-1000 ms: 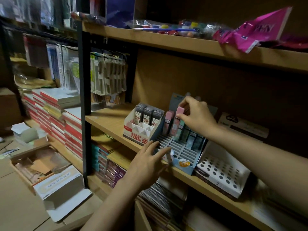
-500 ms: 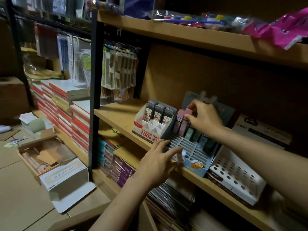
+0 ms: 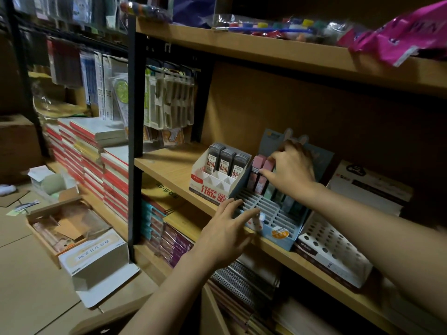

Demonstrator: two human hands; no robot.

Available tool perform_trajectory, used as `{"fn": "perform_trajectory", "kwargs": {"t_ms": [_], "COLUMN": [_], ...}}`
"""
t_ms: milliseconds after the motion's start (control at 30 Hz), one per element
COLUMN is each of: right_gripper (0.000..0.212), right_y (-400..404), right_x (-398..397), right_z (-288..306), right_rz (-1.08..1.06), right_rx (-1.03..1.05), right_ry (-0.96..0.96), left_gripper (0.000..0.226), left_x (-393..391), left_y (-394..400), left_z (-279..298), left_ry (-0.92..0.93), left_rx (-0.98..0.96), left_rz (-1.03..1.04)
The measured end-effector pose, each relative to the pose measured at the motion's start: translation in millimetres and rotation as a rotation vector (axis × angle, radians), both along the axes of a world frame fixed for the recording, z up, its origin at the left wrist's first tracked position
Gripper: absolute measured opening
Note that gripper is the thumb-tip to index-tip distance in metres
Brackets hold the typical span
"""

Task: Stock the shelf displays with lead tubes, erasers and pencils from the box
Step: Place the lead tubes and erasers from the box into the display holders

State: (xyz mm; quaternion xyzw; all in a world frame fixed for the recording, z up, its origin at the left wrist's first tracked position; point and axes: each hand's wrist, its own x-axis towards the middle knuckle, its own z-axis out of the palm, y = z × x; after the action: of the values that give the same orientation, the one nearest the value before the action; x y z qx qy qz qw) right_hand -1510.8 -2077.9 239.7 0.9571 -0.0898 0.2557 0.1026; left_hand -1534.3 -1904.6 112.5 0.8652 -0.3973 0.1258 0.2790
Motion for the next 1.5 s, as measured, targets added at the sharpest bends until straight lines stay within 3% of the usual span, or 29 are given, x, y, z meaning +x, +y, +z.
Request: {"fn": "perform_trajectory", "kwargs": {"t_ms": [100, 200, 300, 400, 467, 567, 700, 833, 1067, 1167, 1233, 1333, 1500], "right_gripper": [0.053, 0.036, 0.018, 0.011, 0.009, 0.009, 0.014, 0.046, 0.074, 0.073, 0.064, 0.06, 0.04], "right_y": [4.9, 18.0, 38.3, 57.9, 67.4, 79.8, 85.4, 86.3, 93.4, 92.9, 93.1, 95.3, 97.8], "right_x": [-15.1, -46.9, -91.3, -132.4, -153.5, -173.7, -184.3, -186.6, -194.0, -195.9, -196.5, -195.2, -189.4], "right_z": [4.0, -7.3, -47.5, -113.6, -166.0, -241.2, -324.9, -378.6, -434.4, -448.7, -454.7, -459.6, -462.2], "right_rz": [0.083, 0.362, 0.587, 0.728, 0.734, 0.593, 0.46, 0.462, 0.508, 0.547, 0.568, 0.553, 0.373], "right_rx": [0.167, 0.422, 0.573, 0.691, 0.756, 0.822, 0.763, 0.631, 0.272, 0.181, 0.213, 0.287, 0.646], "right_ry": [-0.048, -0.192, -0.244, -0.146, -0.014, 0.454, 0.875, 1.106, 1.398, 1.395, 1.366, 1.342, 1.29], "left_gripper": [0.063, 0.044, 0.022, 0.003, 0.003, 0.005, 0.008, 0.003, 0.024, 0.023, 0.022, 0.018, 0.03], "left_x": [-6.5, -17.7, -34.0, -59.9, -83.4, -126.4, -182.9, -217.5, -236.2, -231.3, -226.6, -225.5, -224.3], "left_y": [5.4, 18.9, 35.7, 58.9, 78.5, 103.0, 99.8, 84.3, 80.2, 84.9, 93.0, 106.3, 113.4], "left_z": [0.0, -7.5, -24.9, -63.8, -100.8, -164.6, -243.1, -295.6, -332.4, -337.5, -338.6, -340.8, -339.1], "left_ry": [-0.007, -0.008, 0.135, 0.331, 0.452, 0.689, 0.987, 1.182, 1.269, 1.152, 1.065, 1.085, 1.089], "left_rx": [-0.14, -0.289, -0.338, -0.255, -0.12, 0.038, -0.165, -0.279, -0.311, -0.214, -0.078, 0.049, 0.112], "left_rz": [0.007, 0.073, 0.073, 0.138, 0.239, 0.451, 0.757, 0.93, 1.027, 1.015, 0.964, 0.842, 0.783]}}
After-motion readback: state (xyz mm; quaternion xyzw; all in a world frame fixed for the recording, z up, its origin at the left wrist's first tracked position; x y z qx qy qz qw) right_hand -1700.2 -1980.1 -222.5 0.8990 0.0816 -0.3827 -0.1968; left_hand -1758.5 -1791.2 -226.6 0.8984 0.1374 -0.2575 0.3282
